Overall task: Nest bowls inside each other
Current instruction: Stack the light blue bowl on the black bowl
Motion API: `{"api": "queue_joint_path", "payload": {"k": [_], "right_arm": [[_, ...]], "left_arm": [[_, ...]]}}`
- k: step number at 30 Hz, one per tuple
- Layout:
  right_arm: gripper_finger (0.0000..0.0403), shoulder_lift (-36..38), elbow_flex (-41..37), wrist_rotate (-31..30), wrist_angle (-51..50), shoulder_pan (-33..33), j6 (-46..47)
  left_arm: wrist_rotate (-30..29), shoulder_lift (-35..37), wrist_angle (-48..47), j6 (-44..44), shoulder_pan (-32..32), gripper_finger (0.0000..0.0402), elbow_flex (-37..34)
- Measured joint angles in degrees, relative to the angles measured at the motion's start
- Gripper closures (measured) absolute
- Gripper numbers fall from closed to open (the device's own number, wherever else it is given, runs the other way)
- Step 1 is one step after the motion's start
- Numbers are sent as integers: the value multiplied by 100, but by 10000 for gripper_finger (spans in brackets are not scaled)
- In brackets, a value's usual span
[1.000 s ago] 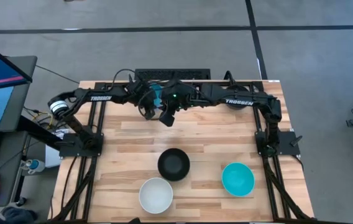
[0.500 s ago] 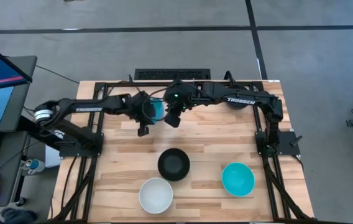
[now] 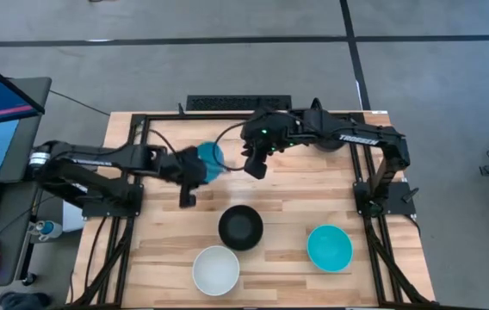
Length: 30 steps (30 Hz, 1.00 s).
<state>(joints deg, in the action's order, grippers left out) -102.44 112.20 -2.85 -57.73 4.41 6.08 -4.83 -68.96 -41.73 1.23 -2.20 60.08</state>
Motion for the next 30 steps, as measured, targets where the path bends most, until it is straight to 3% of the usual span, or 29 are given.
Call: {"api": "queue_joint_path", "payload": {"k": [5,8,14,19,22,26,30], "right_arm": [[278,7,-8,8,-141,-262,1],[278,72,-451,113,253,-458,92],[278,1093,-2536,283,1959,-787,691],[278,2383,-4754,320,3939,-1028,1326],[278,3089,-5698,380,4880,-1213,1399],[278,3758,-6413,402,5036,-1408,1561],[278,4129,-6832,278,4997,-1497,1710]], "left_arm": [[-18,-598,-27,307,-649,401,914],[43,-968,141,406,-839,401,1342],[215,-1293,14,630,-1191,401,1645],[152,-1414,438,1069,-1363,401,1680],[194,-1534,751,1344,-1403,401,1689],[313,-2028,531,1604,-1440,401,2090],[284,-2796,135,1579,-1550,401,3011]]}}
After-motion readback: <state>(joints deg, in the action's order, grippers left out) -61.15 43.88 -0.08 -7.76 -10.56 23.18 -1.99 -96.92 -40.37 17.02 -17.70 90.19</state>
